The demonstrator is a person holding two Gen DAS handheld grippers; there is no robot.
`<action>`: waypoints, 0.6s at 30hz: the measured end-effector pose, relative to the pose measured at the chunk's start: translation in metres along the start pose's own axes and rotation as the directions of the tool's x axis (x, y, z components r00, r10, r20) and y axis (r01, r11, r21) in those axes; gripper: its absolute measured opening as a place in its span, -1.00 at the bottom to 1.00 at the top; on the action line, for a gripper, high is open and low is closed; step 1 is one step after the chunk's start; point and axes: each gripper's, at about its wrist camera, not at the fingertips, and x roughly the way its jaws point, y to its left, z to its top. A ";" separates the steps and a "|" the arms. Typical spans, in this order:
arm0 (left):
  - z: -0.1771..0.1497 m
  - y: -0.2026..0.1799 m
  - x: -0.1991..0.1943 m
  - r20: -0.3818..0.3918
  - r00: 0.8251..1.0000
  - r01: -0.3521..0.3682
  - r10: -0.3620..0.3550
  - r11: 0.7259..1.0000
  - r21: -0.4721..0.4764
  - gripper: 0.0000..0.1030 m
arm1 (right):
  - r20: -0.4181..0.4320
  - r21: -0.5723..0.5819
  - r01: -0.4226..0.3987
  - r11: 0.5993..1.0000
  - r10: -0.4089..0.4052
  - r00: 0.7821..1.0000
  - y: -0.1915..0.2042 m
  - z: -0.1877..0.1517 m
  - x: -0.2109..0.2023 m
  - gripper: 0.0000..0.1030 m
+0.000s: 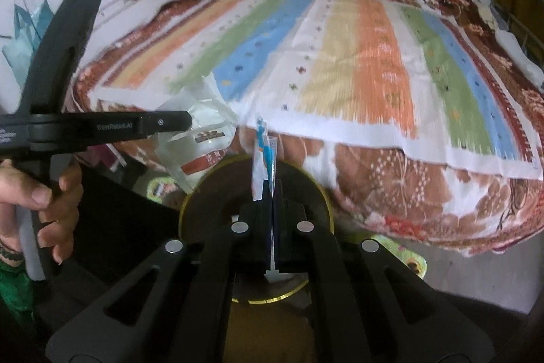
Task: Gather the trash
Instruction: 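Lift mask packet and white wrapper and carry both over the bin, then open both tools to drop packet and wrapper into the bin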
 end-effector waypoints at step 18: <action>-0.016 0.007 0.063 -0.198 0.977 -0.096 0.075 0.990 -0.100 -0.90 | -0.295 0.130 0.058 0.990 -0.017 0.955 -0.014 -0.011 0.087 -1.00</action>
